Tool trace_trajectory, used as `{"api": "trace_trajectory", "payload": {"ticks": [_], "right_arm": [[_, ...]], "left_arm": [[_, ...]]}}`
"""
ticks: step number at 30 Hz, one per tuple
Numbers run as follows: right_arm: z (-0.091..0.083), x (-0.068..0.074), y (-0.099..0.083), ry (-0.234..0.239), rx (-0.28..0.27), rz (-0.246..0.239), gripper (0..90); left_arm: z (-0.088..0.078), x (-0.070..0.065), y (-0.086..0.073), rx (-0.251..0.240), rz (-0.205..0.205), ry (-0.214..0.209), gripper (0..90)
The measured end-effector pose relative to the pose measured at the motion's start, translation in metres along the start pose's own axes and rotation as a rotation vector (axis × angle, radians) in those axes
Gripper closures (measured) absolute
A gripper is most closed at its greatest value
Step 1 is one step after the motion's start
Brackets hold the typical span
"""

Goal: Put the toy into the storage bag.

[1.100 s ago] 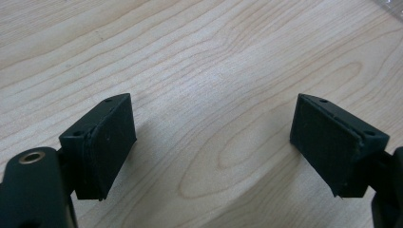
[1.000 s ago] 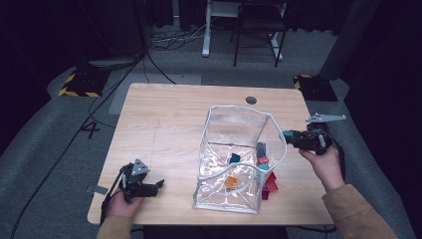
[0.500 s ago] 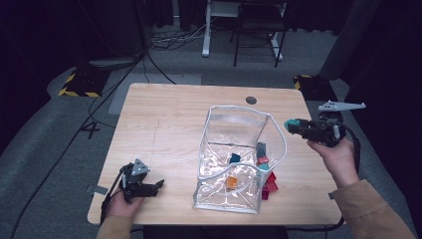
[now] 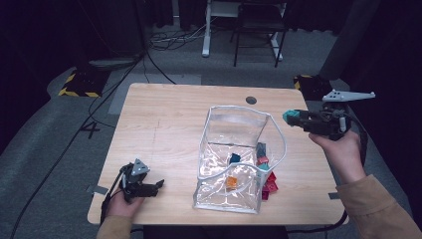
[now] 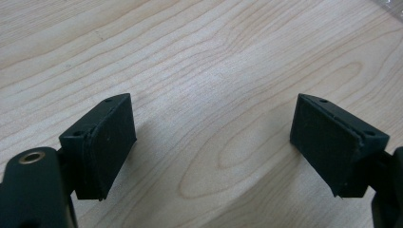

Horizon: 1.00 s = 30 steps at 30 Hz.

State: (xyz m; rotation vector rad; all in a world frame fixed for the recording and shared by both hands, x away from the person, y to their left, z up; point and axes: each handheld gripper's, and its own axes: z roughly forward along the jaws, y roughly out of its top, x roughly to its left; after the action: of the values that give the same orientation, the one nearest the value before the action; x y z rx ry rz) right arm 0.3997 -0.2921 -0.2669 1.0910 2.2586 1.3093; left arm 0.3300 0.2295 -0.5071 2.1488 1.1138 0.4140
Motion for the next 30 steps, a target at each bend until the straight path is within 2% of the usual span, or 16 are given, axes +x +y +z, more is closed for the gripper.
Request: {"api": "trace_trajectory", "payload": {"ticks": [12,22,30], "right_arm": [[0.009,0.028,0.025,0.069,-0.011,-0.045,58.6],[0.028,0.056,0.042,0.125,0.006,-0.093,58.6],[0.046,0.070,0.050,0.162,0.023,-0.107,58.6]], "left_arm": [[0.000,0.000,0.000,0.000,0.001,0.000,15.6],[0.000,0.000,0.000,0.001,0.001,0.000,15.6],[0.000,0.000,0.000,0.000,0.001,0.000,15.6]]}}
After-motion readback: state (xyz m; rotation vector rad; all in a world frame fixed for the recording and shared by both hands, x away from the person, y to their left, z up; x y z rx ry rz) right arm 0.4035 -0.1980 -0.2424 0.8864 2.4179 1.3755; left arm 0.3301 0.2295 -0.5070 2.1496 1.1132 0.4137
